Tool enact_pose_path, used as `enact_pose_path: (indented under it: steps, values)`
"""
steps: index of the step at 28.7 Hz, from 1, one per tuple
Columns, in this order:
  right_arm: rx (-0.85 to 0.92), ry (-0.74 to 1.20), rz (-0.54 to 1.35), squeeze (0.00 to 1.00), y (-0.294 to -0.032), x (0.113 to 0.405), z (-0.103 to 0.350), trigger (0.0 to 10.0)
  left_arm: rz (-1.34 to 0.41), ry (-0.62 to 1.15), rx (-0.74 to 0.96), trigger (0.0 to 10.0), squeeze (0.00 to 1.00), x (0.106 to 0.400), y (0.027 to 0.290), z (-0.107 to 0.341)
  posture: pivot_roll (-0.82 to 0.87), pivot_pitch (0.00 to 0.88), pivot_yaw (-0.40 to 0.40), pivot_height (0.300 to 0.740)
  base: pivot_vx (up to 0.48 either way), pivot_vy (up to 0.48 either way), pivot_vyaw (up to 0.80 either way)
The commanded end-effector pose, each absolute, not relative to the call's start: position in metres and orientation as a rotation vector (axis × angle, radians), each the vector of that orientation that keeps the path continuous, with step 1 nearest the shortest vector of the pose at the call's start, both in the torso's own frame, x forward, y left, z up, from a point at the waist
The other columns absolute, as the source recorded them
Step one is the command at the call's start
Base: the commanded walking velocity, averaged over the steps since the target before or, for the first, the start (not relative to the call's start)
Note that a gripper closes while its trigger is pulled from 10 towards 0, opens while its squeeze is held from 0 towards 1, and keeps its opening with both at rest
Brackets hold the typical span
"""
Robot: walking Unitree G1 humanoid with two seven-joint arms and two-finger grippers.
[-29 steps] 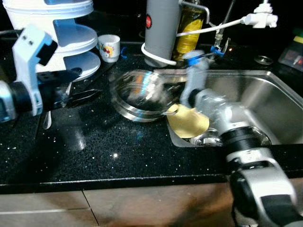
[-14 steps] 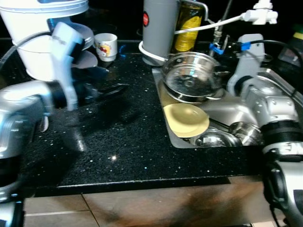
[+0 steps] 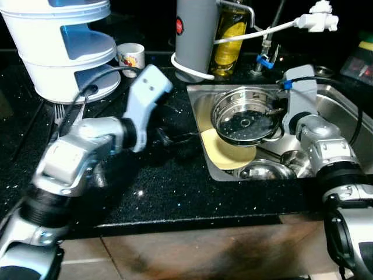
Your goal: Kitchen organization
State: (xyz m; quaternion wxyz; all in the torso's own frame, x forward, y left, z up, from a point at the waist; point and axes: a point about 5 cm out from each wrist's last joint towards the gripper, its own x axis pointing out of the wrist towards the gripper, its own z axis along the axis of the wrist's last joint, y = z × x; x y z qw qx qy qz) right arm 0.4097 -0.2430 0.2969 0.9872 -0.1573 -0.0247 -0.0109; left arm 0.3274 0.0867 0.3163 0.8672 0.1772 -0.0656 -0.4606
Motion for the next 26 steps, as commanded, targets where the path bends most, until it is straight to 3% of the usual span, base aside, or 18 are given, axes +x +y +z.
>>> enact_pose_path:
  steps: [1,8,11,12,14,15,16,18,19,26]
  values:
    - [-0.317,-0.025,-0.019,0.00,-0.244,0.410,0.284,0.0,-1.004,-0.130,0.400,10.0,0.00,0.327,0.069,0.309,0.05,0.204,-0.024,0.740,0.000,0.000,0.00]
    - [-0.371,0.031,0.018,0.00,-0.235,0.412,0.262,0.0,-0.911,-0.098,0.422,10.0,0.00,0.344,0.052,0.305,0.05,0.205,-0.024,0.740,0.000,0.000,0.00]
    - [-0.407,0.050,0.051,0.00,-0.229,0.413,0.255,0.8,-0.867,-0.114,0.437,10.0,0.00,0.351,0.051,0.307,0.05,0.203,-0.025,0.740,0.000,0.000,0.00]
    - [-0.427,0.063,0.068,0.00,-0.226,0.413,0.250,2.1,-0.850,-0.123,0.438,10.0,0.00,0.354,0.050,0.308,0.05,0.202,-0.026,0.740,0.000,0.000,0.00]
    - [-0.435,0.071,0.079,0.00,-0.224,0.413,0.247,2.5,-0.842,-0.123,0.438,10.0,0.00,0.355,0.049,0.308,0.05,0.202,-0.026,0.740,0.000,0.000,0.00]
    - [-0.449,0.079,0.087,0.00,-0.222,0.414,0.244,4.9,-0.842,-0.124,0.446,10.0,0.00,0.356,0.048,0.307,0.05,0.202,-0.027,0.740,0.000,0.000,0.00]
    - [-0.459,0.085,0.094,0.00,-0.220,0.414,0.242,6.2,-0.844,-0.123,0.454,10.0,0.00,0.357,0.046,0.306,0.05,0.200,-0.026,0.740,0.000,0.000,0.00]
    - [-0.465,0.088,0.098,0.00,-0.219,0.414,0.241,6.2,-0.845,-0.123,0.460,10.0,0.00,0.357,0.045,0.305,0.05,0.200,-0.026,0.740,0.000,0.000,0.00]
    - [-0.468,0.093,0.103,0.00,-0.218,0.414,0.239,10.0,-0.852,-0.121,0.465,10.0,0.00,0.357,0.044,0.304,0.05,0.198,-0.026,0.740,0.000,0.000,0.00]
    - [-0.471,0.124,0.148,0.00,-0.209,0.414,0.229,10.0,-0.937,-0.100,0.477,10.0,0.00,0.353,0.022,0.291,0.06,0.195,-0.027,0.740,0.000,0.000,0.00]
